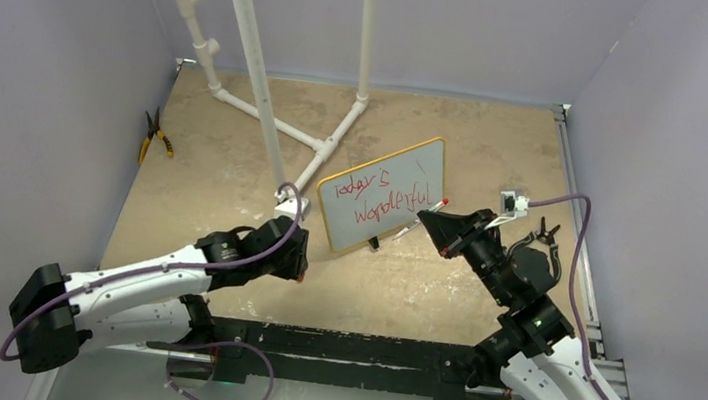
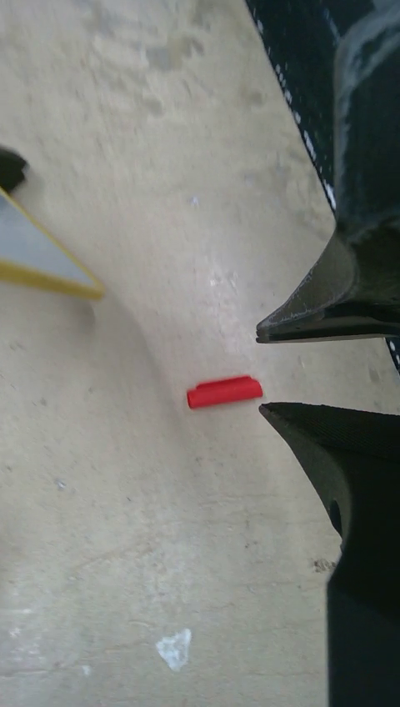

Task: Write a sentence on the whiteboard
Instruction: Pick up the pen cap from the center of the board.

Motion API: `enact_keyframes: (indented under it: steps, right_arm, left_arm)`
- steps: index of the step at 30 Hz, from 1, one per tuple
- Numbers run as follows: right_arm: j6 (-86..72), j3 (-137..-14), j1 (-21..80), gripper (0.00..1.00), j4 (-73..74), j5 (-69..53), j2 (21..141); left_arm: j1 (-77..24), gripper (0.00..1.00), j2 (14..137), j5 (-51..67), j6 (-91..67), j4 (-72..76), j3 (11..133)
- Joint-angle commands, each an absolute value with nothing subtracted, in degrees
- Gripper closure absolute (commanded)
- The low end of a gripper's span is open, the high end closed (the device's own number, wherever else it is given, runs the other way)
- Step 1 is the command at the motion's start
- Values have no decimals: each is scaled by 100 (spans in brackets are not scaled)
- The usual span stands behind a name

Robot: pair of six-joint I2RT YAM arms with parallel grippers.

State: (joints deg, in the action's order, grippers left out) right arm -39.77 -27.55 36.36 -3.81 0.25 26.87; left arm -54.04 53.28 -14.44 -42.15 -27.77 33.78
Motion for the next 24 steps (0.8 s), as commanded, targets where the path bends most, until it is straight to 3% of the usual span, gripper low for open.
enact_keyframes:
  steps: [1,17,24]
  right_arm:
    - [-3822,-2958,3647,100,-360,416,2538]
    - [-3727,-2883,3642,100,-410,420,2466]
    - [-3745,-2857,3647,100,-496,352,2547]
  left_arm:
    - [-5400,70,5862,-1828,-4400,-2830,3212]
    - [-5397,64,6666,-1536,-4346,-1895,2964]
    - [-5397,68,6860,-1603,-4299,-1869,2867]
